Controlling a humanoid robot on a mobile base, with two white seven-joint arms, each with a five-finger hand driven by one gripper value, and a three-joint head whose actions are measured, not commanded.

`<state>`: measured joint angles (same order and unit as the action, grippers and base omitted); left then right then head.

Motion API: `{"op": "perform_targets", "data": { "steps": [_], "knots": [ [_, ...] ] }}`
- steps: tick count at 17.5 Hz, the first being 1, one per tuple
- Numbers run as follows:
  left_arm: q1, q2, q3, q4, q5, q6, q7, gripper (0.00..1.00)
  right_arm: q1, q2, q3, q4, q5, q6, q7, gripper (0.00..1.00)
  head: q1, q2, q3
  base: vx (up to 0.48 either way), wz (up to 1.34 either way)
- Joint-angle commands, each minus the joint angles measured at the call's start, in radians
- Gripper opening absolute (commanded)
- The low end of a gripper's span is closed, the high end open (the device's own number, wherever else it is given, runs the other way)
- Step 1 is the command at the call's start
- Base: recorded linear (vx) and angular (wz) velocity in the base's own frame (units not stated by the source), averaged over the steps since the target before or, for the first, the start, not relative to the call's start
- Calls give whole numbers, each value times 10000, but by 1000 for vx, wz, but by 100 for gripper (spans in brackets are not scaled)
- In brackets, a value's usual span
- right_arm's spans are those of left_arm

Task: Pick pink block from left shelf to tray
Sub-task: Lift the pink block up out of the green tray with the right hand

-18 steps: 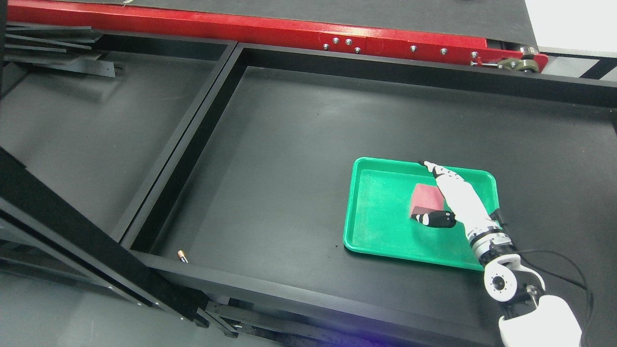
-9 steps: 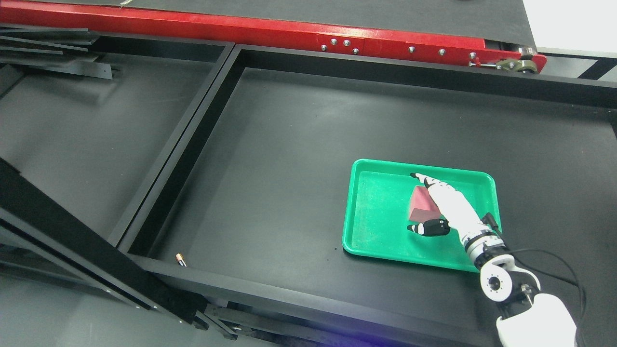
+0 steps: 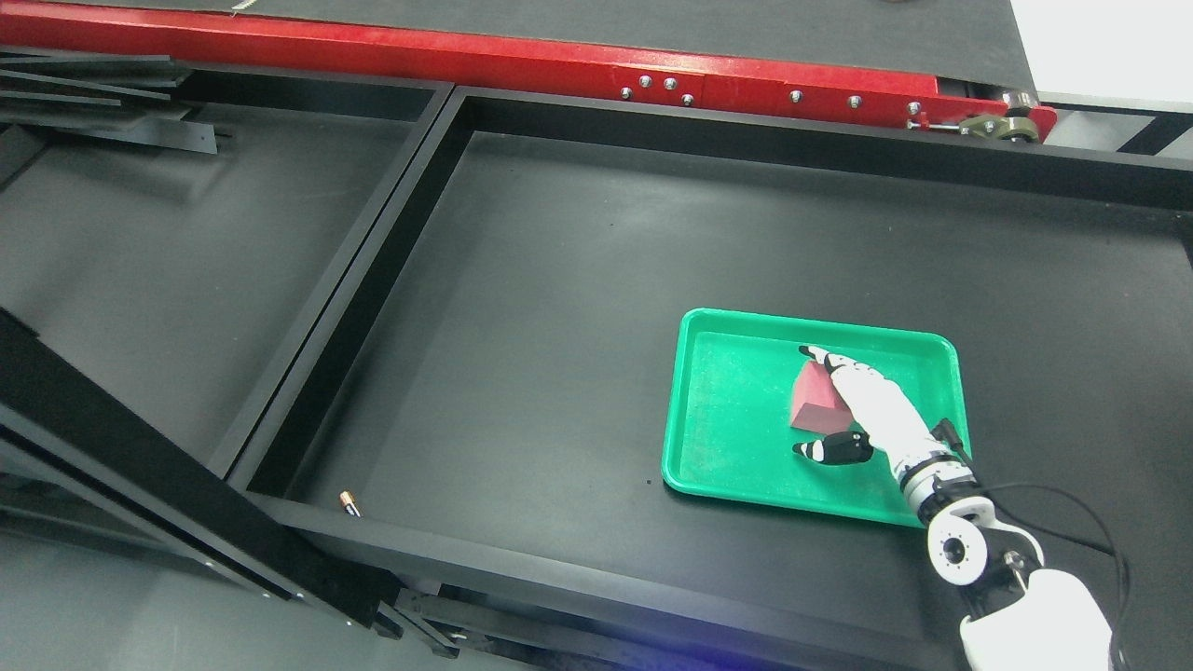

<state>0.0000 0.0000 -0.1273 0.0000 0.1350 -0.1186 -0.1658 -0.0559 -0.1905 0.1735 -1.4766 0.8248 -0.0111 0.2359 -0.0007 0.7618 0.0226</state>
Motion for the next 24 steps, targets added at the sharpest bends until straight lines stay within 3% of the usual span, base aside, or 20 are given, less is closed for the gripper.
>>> {"op": "perform_targets", "data": {
  "steps": [1,4,6,7,8,15,18,21,24],
  "knots": [
    [199,175,0,-175,0,5,1,100,7,-196,91,239,51,172,-12,70,0,0,0,0,0],
    [199,175,0,-175,0,5,1,100,7,-273,91,224,35,172,-28,54,0,0,0,0,0],
    [199,175,0,-175,0,5,1,100,7,-273,60,224,-10,142,-43,34,0,0,0,0,0],
    [199,175,0,-175,0,5,1,100,22,-288,-1,224,-72,-10,-165,14,0,0,0,0,0],
    [199,175,0,-175,0,5,1,100,37,-273,-77,193,-87,-270,-272,4,0,0,0,0,0],
    [199,175,0,-175,0,5,1,100,236,-411,-874,-297,-103,-1267,-3261,3,0,0,0,2,-3],
    [199,175,0,-175,0,5,1,100,604,-411,-1213,-818,-134,-2005,-5206,4,0,0,0,9,1],
    [199,175,0,-175,0,5,1,100,880,-457,-1259,-1080,-134,-2098,-7095,3,0,0,0,0,0],
    [199,175,0,-175,0,5,1,100,1019,-457,-1259,-1203,-134,-2098,-7360,3,0,0,0,4,-15]
  ]
}}
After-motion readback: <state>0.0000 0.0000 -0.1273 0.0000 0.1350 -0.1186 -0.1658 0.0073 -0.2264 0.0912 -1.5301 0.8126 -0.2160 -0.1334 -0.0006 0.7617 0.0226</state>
